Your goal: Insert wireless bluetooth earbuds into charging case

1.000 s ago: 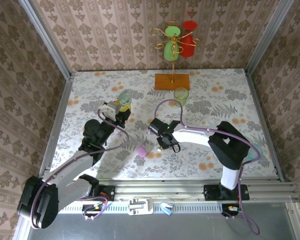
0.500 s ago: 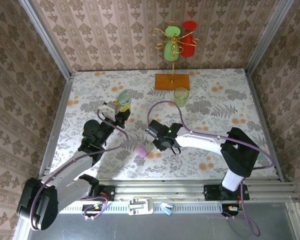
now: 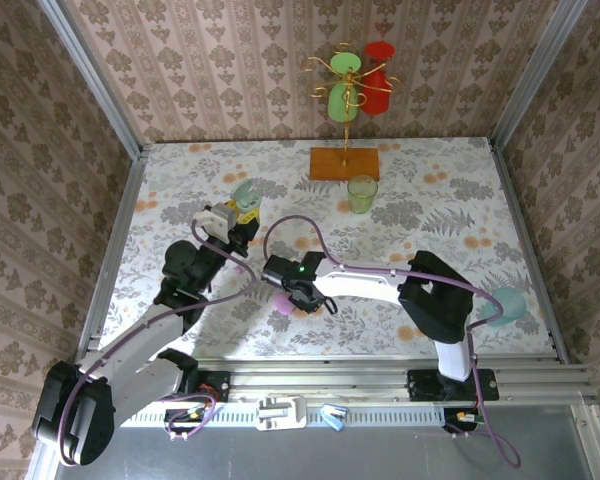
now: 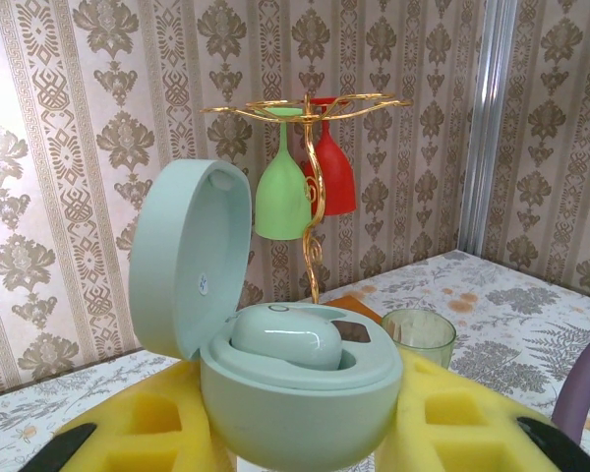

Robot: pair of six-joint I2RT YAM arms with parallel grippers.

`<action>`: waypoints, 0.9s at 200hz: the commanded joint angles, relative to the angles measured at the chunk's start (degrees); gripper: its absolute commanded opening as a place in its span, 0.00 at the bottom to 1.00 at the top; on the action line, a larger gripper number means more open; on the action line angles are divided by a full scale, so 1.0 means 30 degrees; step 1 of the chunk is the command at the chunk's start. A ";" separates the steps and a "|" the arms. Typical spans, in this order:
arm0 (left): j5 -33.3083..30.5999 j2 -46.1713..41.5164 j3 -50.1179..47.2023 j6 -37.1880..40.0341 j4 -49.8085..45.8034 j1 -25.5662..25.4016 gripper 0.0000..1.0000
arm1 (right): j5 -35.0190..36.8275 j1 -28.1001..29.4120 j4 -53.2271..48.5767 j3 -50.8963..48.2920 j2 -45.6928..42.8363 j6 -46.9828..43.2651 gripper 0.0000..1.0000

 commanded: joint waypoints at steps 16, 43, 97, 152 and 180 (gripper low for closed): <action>-0.0068 -0.0291 0.0505 0.0270 -0.0055 0.0165 0.10 | 0.1086 0.0109 -0.1518 0.0773 0.0689 -0.0269 0.33; -0.0098 -0.0318 0.0528 0.0321 -0.0086 0.0154 0.10 | 0.0850 0.0252 -0.1453 0.0888 0.0918 -0.0614 0.33; 0.0006 -0.0156 0.0645 0.0343 -0.0033 0.0151 0.10 | 0.1078 0.0491 -0.1602 0.1131 0.1714 -0.0883 0.32; 0.0048 -0.0149 0.0733 0.0392 0.0102 0.0167 0.10 | 0.1710 0.0490 -0.1902 0.1524 0.2395 -0.0985 0.29; 0.0027 -0.0237 0.0703 0.0387 0.0060 0.0165 0.10 | 0.1787 0.0465 -0.1871 0.1431 0.2535 -0.0976 0.26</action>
